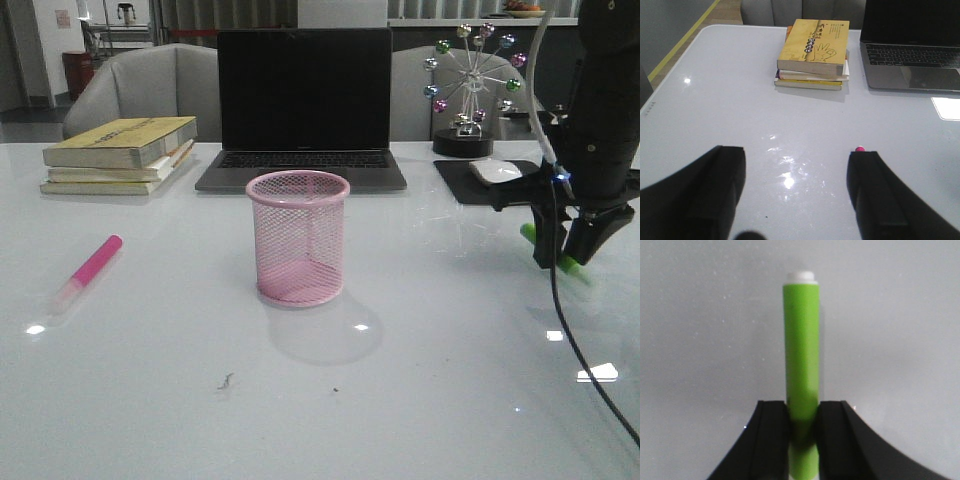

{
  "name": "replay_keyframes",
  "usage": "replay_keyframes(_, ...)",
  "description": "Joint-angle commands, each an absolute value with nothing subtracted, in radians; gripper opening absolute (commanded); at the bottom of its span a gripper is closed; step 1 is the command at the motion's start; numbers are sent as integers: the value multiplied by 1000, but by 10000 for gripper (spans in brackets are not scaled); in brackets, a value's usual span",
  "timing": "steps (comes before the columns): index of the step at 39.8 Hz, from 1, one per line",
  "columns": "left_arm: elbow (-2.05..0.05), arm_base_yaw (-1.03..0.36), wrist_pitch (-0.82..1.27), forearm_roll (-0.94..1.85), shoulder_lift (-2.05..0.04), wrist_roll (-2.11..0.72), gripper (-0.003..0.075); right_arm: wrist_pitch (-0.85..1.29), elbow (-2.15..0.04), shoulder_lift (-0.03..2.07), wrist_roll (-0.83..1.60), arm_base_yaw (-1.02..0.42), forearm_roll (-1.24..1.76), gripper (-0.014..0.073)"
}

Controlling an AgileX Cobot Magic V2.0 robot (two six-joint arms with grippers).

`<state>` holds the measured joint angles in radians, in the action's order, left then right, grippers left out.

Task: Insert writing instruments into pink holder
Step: 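Lift the green marker with the right gripper over the pink holder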

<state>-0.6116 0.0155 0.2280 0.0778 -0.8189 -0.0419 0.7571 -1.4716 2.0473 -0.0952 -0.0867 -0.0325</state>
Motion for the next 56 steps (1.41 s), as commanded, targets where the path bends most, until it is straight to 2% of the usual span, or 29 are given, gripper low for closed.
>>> replay_keyframes(1,-647,17,143,86,-815,-38,500,676,-1497,1894,-93,-87,-30,53)
replay_keyframes(13,-647,17,143,86,-815,-38,500,468,-1484,1641,-94,-133,17,53)
replay_keyframes(21,-647,17,143,86,-815,-38,500,157,-1361,1543,-94,-286,18,57)
replay_keyframes(30,-647,17,141,86,-815,-38,500,-145,-1259,1572,-94,-450,18,57)
replay_keyframes(56,-647,17,118,86,-815,-38,500,-203,-1251,1788,-94,-573,17,57)
